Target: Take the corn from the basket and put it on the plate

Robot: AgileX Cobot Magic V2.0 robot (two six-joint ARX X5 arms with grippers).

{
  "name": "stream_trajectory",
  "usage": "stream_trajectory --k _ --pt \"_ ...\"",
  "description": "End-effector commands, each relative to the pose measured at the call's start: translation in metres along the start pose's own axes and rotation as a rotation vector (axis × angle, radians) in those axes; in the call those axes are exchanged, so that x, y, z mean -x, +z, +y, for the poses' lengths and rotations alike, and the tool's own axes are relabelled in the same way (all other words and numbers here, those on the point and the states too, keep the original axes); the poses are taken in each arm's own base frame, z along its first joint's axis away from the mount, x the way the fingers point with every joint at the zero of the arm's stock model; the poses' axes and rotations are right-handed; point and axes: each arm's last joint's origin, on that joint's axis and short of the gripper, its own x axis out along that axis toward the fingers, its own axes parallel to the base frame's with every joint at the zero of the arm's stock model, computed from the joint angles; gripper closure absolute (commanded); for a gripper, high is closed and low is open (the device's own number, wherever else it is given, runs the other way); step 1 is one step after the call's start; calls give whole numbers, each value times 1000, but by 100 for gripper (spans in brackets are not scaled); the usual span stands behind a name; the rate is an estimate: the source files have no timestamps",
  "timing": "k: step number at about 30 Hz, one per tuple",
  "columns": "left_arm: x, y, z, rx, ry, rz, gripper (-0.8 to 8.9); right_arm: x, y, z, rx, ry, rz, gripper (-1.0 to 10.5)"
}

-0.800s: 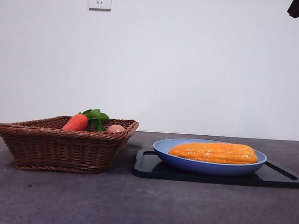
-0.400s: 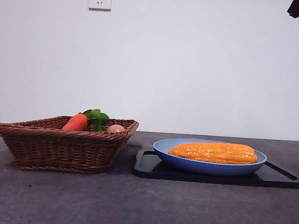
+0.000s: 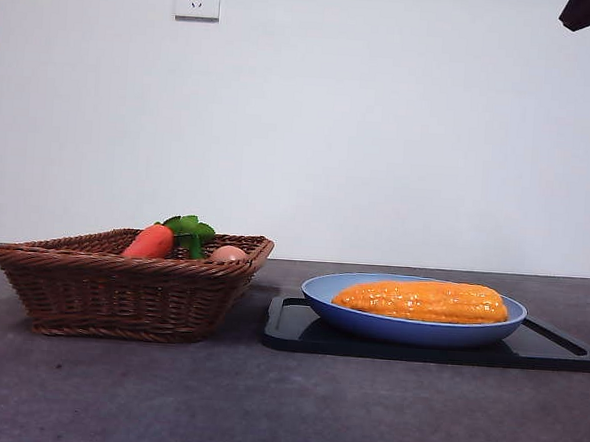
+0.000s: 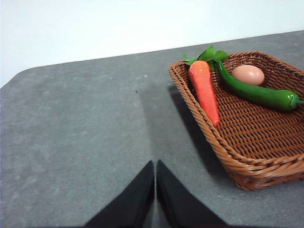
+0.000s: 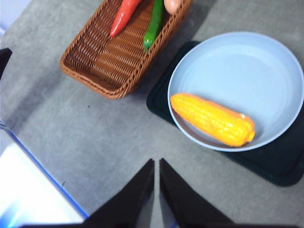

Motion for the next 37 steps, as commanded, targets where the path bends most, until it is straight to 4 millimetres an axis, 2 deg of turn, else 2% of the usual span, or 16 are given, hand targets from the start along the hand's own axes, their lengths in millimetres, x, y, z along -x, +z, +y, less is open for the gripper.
stream_trajectory --k 1,14,17,24,29,37 --pt "-3 -10 0 12 1 30 806 2 5 2 25 3 -21 945" --pt "-3 -10 0 12 2 30 806 2 6 2 33 2 -33 945" --pt "-3 -10 0 12 2 30 806 3 8 1 90 -18 -52 945" --pt "-3 -10 0 12 1 30 806 16 4 -6 273 -166 -290 945" --pt "-3 -10 0 12 1 30 806 16 -29 -16 316 -248 -485 945" --pt "-3 -10 0 12 1 30 806 4 -95 -29 319 -458 -636 945"
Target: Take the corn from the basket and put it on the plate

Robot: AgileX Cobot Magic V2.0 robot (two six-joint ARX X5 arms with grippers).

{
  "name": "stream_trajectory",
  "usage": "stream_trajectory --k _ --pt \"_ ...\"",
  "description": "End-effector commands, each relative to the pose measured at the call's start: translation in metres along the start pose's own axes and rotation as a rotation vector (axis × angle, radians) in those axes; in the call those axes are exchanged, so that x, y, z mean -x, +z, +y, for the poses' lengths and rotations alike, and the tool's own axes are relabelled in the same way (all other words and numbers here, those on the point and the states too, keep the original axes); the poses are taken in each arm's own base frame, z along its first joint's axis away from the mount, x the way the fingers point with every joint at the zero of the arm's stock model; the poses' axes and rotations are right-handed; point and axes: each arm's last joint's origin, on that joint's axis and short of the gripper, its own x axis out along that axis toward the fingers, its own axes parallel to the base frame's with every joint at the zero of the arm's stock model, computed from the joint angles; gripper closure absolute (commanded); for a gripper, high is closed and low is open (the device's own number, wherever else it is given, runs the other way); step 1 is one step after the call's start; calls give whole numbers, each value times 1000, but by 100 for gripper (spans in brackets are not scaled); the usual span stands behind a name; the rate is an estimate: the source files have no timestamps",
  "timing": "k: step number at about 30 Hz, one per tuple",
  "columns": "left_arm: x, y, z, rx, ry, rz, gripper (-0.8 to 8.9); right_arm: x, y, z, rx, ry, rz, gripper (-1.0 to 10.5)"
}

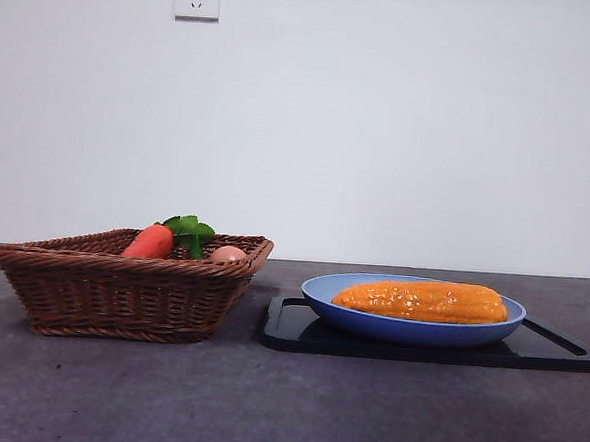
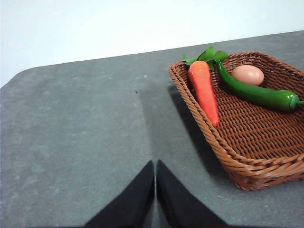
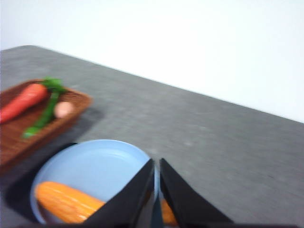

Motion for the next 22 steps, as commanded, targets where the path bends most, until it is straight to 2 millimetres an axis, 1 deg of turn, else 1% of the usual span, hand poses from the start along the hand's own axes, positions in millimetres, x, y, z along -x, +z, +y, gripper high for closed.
stream_trajectory --k 1,7,13,16,22 --pt "-3 -10 0 12 1 30 806 5 -18 3 3 -60 -28 945" --pt "-3 -10 0 12 1 30 806 8 -56 10 -7 -91 -85 945" --pt "-3 -10 0 12 1 30 806 7 -85 13 -29 -117 -111 945" --pt "-3 -10 0 12 1 30 806 6 -95 14 -53 -142 -107 945" --pt "-3 -10 0 12 1 30 806 5 -110 16 -69 -139 -97 945"
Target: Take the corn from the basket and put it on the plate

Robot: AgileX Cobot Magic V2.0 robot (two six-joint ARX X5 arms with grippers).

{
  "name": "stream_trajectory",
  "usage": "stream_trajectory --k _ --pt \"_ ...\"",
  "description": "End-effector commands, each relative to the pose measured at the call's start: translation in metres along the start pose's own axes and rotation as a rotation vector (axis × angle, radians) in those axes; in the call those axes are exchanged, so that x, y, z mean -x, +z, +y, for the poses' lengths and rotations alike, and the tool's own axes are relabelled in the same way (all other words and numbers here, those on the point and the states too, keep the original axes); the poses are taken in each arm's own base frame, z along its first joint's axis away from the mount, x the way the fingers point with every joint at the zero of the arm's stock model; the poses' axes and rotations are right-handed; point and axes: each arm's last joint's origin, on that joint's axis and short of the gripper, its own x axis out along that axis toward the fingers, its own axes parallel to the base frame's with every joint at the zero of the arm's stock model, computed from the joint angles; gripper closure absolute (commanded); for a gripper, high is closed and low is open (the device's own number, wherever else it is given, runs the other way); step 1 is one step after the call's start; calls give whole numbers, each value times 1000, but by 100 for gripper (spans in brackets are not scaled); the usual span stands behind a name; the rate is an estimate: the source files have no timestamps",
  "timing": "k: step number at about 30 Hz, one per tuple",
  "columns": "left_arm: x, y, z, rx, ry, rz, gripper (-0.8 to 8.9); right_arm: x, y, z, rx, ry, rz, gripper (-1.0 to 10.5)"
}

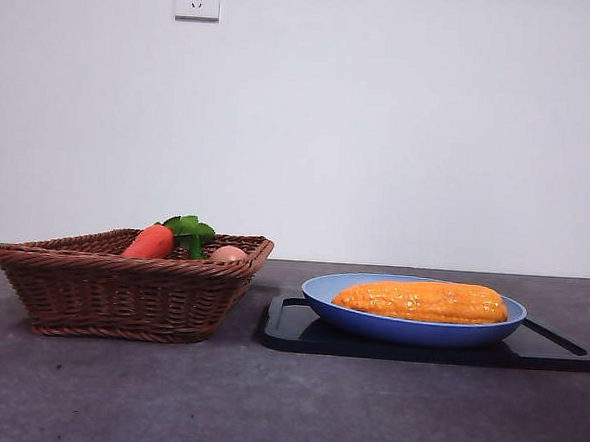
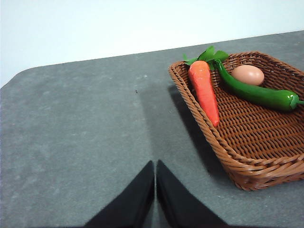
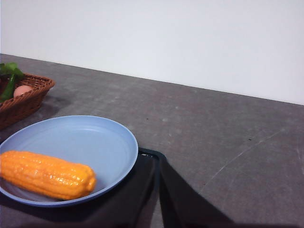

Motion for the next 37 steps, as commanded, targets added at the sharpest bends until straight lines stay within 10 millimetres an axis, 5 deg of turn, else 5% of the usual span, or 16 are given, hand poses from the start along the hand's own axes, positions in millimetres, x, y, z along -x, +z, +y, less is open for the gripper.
stream_trajectory --k 1,9,37 --pt "-3 -10 0 12 2 30 806 1 -5 1 -28 -2 10 945" --pt "-3 -10 0 11 2 30 806 3 -17 2 -63 6 127 945" --pt "-3 -9 0 10 2 23 806 3 -17 2 -65 7 122 945"
